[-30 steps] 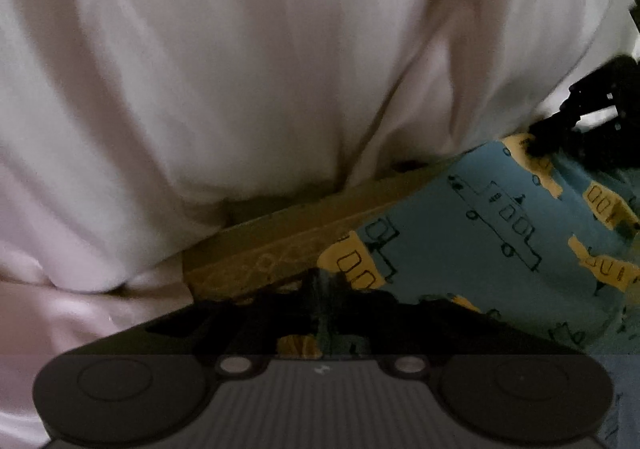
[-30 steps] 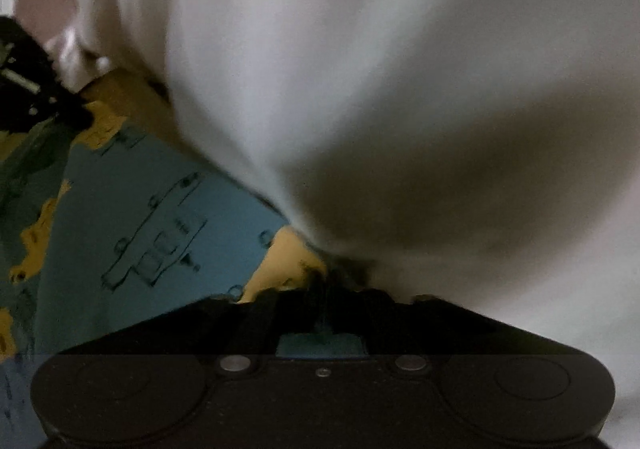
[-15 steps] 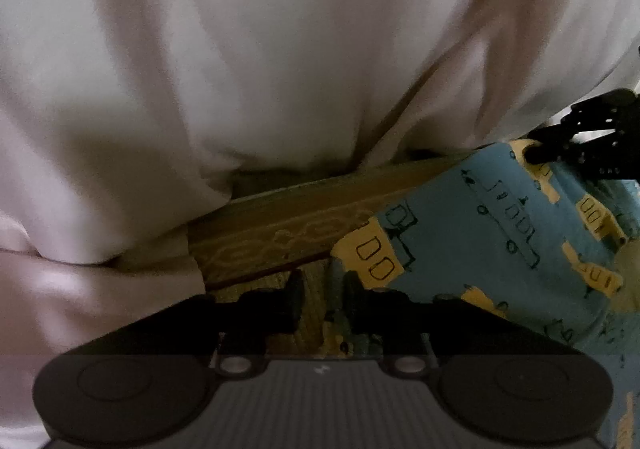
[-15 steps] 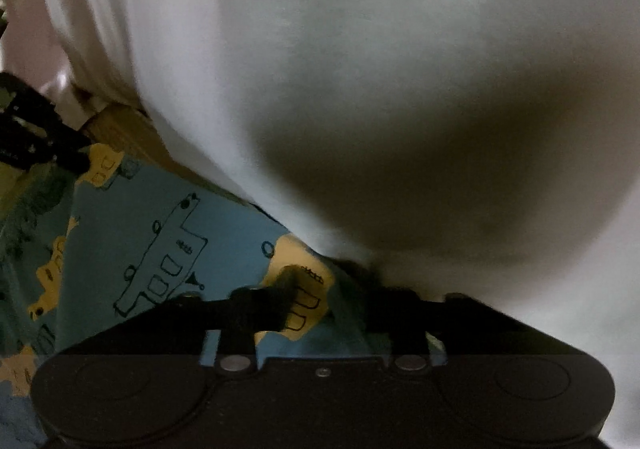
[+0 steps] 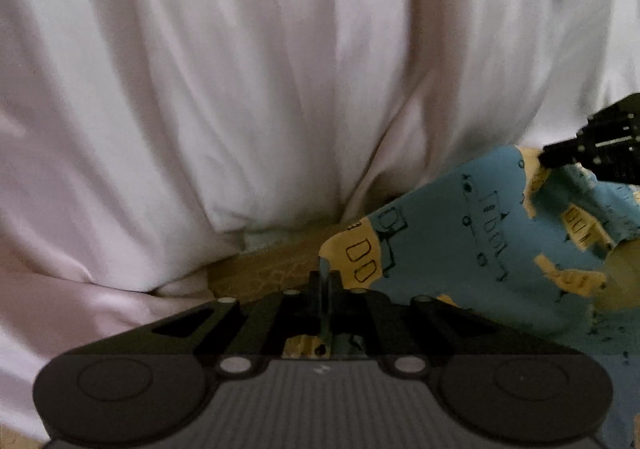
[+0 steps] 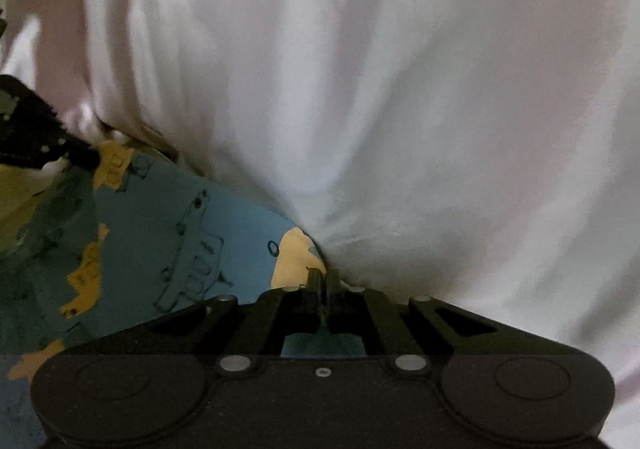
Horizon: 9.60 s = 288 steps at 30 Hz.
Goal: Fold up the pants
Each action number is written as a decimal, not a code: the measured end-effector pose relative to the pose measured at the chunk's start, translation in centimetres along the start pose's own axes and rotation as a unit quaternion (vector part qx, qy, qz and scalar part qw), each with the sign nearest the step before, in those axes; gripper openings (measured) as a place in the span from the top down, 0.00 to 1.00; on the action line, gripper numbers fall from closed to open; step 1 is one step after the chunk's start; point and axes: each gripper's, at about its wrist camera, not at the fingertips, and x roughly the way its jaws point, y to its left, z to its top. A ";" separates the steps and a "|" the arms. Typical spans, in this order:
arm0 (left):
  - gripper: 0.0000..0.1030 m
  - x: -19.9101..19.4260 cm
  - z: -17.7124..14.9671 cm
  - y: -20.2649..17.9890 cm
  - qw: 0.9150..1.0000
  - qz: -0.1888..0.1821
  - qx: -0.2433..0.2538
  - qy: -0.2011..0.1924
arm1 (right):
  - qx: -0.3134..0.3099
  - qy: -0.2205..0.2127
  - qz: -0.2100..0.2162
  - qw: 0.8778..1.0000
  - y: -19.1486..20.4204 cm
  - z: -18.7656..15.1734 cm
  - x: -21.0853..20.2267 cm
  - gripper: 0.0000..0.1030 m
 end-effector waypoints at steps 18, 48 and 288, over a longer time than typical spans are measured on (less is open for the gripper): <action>0.97 -12.1 -8.7 -8.7 0.978 0.005 0.196 -0.078 | -0.187 -0.076 -0.107 0.974 14.3 -11.1 -15.9 1.00; 0.67 -12.7 -16.8 -11.2 0.955 0.024 0.293 -0.035 | -0.176 -0.022 -0.089 0.980 22.2 -18.1 -16.8 0.73; 0.52 1.6 3.2 -37.6 0.913 -0.253 0.298 0.115 | 0.412 -0.052 -0.233 0.879 4.2 -31.5 -29.1 0.31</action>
